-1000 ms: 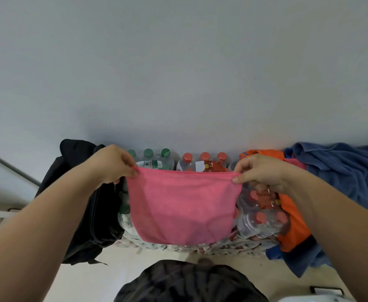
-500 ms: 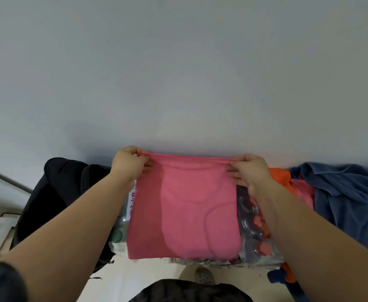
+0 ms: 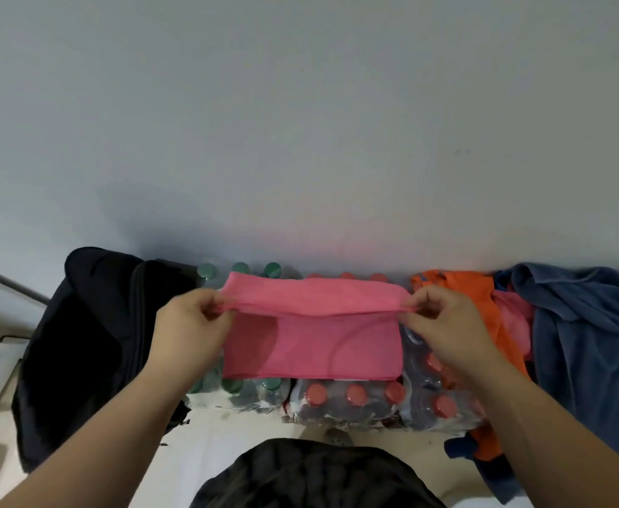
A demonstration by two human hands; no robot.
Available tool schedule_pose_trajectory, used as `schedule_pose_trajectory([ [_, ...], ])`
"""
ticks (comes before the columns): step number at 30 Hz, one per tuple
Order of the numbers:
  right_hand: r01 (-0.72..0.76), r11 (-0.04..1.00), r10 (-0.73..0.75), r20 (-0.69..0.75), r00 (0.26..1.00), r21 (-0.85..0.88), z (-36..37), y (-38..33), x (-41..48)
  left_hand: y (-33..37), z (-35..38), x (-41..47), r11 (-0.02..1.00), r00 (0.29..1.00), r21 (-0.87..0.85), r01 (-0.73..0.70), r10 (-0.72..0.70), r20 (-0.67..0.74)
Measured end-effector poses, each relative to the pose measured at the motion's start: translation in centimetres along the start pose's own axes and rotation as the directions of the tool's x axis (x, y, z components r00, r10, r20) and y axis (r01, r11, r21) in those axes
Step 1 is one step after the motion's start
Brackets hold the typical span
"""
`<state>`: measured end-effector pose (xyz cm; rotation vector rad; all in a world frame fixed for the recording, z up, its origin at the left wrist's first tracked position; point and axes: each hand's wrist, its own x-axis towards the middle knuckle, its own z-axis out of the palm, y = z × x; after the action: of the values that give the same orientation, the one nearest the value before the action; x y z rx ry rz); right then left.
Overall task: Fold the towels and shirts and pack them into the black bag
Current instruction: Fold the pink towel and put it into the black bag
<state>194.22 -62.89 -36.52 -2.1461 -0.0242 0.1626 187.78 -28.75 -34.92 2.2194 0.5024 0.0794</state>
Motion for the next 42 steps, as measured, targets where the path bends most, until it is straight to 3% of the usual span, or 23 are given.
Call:
schedule_pose_trajectory([
  [3, 0.128, 0.961, -0.100, 0.124, 0.987, -0.244, 0.6, 2.1, -2.6, -2.3, 0.9, -2.7, 0.926, 0.979, 0.325, -0.192, 0.157, 0.131],
  [8, 0.265, 0.876, -0.191, 0.213, 0.958, -0.404, 2.3, 4.7, -4.0, -4.9, 2.6, -3.2, 0.783, 0.961, 0.575, -0.237, 0.103, 0.255],
  [12, 0.306, 0.831, -0.234, 0.206, 0.950, -0.465, 3.1, 5.2, -4.1, -4.6, 2.8, -3.0, 0.783, 0.970, 0.581, -0.223, 0.122, 0.208],
  [17, 0.312, 0.854, -0.280, 0.138, 0.950, -0.417, 1.7, 4.4, -4.0, -5.0, 2.2, -3.7, 0.798, 0.960, 0.533, -0.279, 0.241, 0.142],
  [24, 0.318, 0.750, -0.257, 0.188, 0.948, -0.579, 1.9, 6.1, -5.6, -6.4, 2.8, -5.2, 0.782, 0.958, 0.563, -0.269, 0.156, 0.241],
  [28, 0.333, 0.685, -0.310, 0.154, 0.938, -0.648, 2.0, 4.7, -5.4, -5.3, 2.5, -4.8, 0.768, 0.962, 0.585, -0.260, 0.153, 0.226],
  [32, 0.403, 0.692, -0.385, 0.167, 0.908, -0.599, 3.5, 0.8, -3.6, -3.4, 3.2, -2.7, 0.712, 0.929, 0.603, -0.359, 0.331, 0.162],
  [34, 0.372, 0.695, -0.275, 0.251, 0.928, -0.615, 5.4, -0.9, -2.2, -2.2, 4.4, -1.7, 0.673, 0.919, 0.631, -0.386, 0.341, 0.199],
  [38, 0.321, 0.615, -0.023, 0.390, 0.920, -0.720, 9.4, -0.1, -0.7, -3.3, 7.4, -0.6, 0.652, 0.921, 0.670, -0.354, 0.119, 0.370],
  [42, 0.285, 0.600, -0.025, 0.339, 0.940, -0.748, 10.6, 1.9, -1.4, -5.6, 7.9, -0.3, 0.619, 0.904, 0.678, -0.395, 0.130, 0.408],
])
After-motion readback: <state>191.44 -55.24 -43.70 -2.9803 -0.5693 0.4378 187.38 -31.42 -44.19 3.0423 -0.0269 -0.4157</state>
